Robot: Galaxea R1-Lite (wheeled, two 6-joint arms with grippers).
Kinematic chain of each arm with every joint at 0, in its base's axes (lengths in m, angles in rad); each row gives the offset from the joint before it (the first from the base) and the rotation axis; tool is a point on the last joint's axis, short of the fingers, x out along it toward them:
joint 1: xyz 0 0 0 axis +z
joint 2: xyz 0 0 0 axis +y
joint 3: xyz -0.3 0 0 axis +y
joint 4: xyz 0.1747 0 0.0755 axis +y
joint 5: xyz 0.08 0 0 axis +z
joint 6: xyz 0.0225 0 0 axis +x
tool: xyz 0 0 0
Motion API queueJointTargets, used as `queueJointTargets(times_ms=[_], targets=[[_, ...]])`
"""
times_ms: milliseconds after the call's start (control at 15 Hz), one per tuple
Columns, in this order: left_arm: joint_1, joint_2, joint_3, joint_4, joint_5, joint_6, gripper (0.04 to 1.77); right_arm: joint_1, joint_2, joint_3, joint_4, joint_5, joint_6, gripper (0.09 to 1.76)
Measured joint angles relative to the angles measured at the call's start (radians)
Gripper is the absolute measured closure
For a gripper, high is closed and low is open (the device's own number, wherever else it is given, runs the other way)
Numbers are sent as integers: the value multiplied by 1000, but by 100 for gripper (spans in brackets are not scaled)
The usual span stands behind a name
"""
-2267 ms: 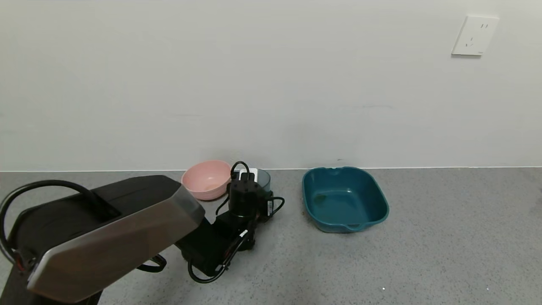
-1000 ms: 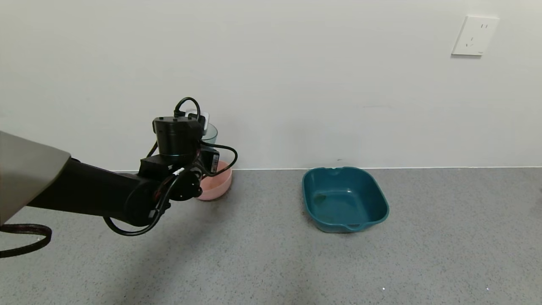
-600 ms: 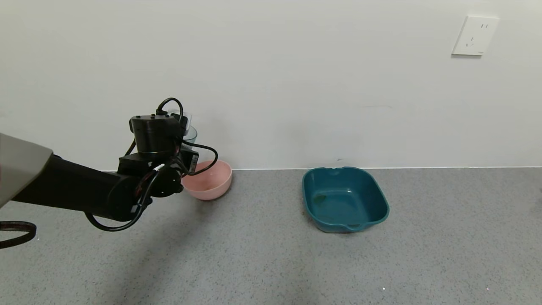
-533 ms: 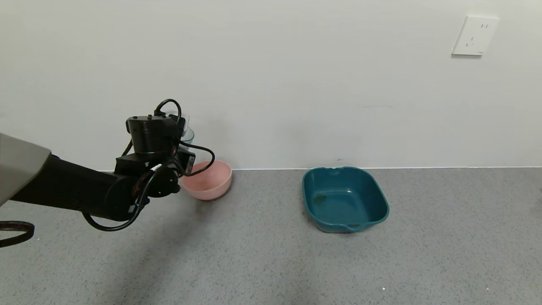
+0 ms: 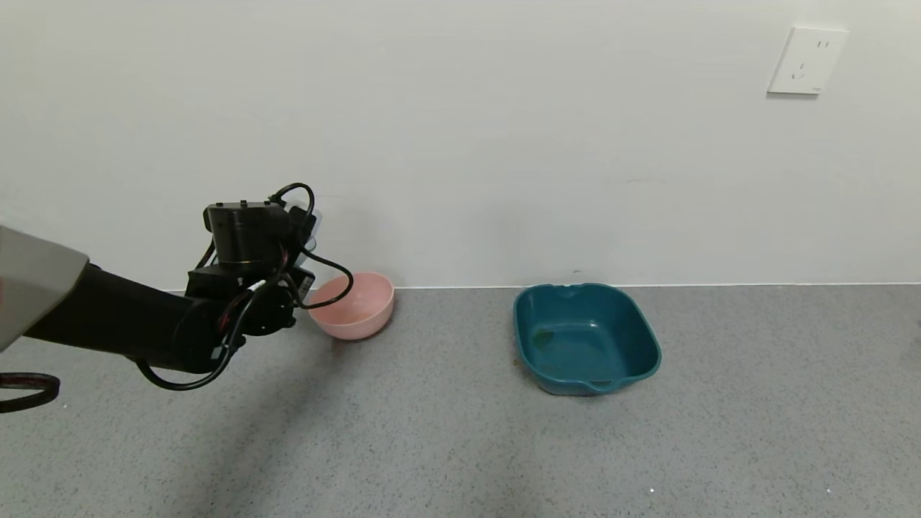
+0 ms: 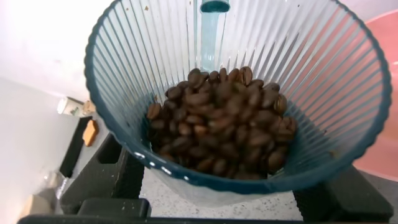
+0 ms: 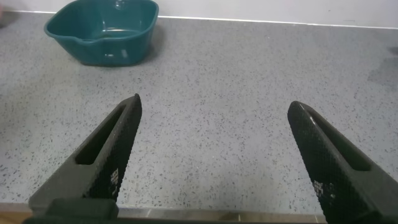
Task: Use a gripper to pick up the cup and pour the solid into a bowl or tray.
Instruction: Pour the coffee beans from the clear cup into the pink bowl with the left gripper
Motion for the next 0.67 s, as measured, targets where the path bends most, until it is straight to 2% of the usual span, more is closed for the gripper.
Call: queueJointTargets(times_ms=[667], targets=[[12, 54, -7, -9, -8, 119, 50, 0, 0, 0, 0, 0, 0, 14]])
